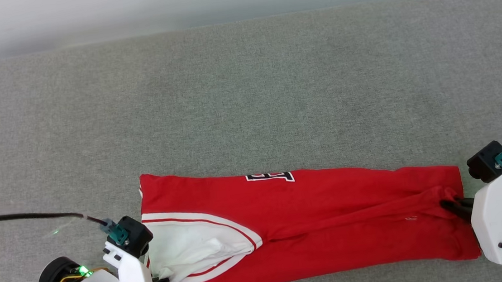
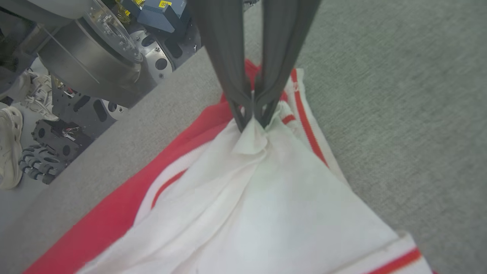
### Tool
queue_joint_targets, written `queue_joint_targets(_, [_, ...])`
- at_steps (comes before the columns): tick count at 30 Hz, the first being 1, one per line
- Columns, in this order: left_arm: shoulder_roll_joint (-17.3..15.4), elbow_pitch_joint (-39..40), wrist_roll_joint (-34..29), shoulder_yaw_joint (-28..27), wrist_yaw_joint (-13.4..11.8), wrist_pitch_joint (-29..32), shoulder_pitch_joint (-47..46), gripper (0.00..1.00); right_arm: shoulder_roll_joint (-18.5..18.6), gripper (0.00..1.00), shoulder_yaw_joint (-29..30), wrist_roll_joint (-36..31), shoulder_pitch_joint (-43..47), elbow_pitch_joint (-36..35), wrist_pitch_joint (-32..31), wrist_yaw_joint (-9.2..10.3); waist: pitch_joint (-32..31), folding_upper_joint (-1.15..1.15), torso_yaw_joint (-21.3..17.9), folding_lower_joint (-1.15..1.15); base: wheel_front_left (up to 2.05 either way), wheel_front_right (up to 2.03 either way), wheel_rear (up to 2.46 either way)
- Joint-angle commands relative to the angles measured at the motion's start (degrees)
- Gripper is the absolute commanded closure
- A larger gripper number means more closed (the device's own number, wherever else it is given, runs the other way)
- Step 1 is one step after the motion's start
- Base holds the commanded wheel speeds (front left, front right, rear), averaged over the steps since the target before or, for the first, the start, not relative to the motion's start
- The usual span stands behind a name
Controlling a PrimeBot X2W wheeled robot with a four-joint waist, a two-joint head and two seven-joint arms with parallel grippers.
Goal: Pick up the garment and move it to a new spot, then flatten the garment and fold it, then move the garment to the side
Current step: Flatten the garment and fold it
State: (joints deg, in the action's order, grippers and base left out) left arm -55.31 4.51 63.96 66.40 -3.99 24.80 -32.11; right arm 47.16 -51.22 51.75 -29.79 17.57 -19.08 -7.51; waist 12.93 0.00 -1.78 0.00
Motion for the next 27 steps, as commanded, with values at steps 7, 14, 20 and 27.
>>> queue_joint_targets(7, [1.0, -2.5, -1.2, -1.5, -0.4, -4.9, 0.4, 0.0, -0.9, 0.0, 1.5, -0.8, -0.3, 0.4, 3.7, 0.04, -0.7, 0.0, 0.1, 0.0, 0.0, 0.0, 0.0])
queue_joint_targets(14, [0.2, -0.7, -3.9, -5.8, -5.8, -16.1, 1.7, 0.0, 1.8, 0.0, 5.8, -1.4, 0.3, -5.2, 7.3, 0.04, -2.6, 0.0, -0.2, 0.0, 0.0, 0.0, 0.0])
queue_joint_targets(20, [1.6, -0.3, -6.3, -10.5, -12.8, -28.9, 4.1, 0.0, 1.8, 0.0, 14.4, -1.0, 1.5, -6.7, 9.5, 0.04, -2.5, 0.0, -0.4, 0.0, 0.0, 0.0, 0.0])
queue_joint_targets(27, [6.3, -2.5, -10.6, -15.1, -20.9, -39.2, 7.1, 0.0, -0.9, 0.0, 23.4, 2.3, 5.8, -1.8, 8.6, 0.04, -2.0, 0.0, 0.4, 0.0, 0.0, 0.0, 0.0])
